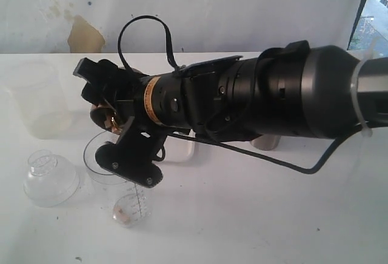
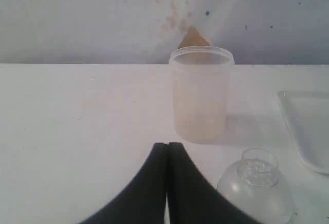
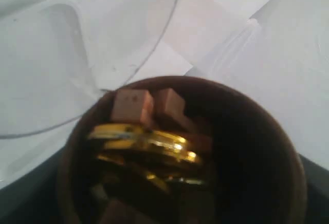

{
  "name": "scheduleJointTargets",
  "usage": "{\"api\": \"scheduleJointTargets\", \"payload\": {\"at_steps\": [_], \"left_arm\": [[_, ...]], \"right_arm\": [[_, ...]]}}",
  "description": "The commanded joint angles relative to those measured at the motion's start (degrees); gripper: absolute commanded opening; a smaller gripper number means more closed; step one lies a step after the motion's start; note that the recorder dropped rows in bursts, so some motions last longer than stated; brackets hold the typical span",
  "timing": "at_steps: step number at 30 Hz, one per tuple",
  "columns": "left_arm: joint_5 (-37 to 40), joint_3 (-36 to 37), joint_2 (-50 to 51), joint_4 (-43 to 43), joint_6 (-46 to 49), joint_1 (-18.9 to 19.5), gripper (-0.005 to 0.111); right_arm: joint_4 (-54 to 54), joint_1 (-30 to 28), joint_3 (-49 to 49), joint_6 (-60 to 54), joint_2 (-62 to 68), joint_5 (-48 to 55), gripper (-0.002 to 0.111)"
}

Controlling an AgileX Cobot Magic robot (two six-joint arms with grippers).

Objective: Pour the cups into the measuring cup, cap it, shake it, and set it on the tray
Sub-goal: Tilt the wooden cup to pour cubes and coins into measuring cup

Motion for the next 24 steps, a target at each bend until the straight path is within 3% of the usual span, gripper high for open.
{"api": "scheduleJointTargets", "payload": {"at_steps": [1,24], "left_arm": [[-0.4,0.3,-0.3,0.4,0.0,-0.1,0.0],[-0.4,0.3,-0.3,0.4,0.0,-0.1,0.0]], "right_arm": [[-2.2,0.7,-0.2,-1.1,-0.7,2.3,0.0],[-12.5,4.6,-0.2,-2.0,-0.7,10.5,0.0]]}}
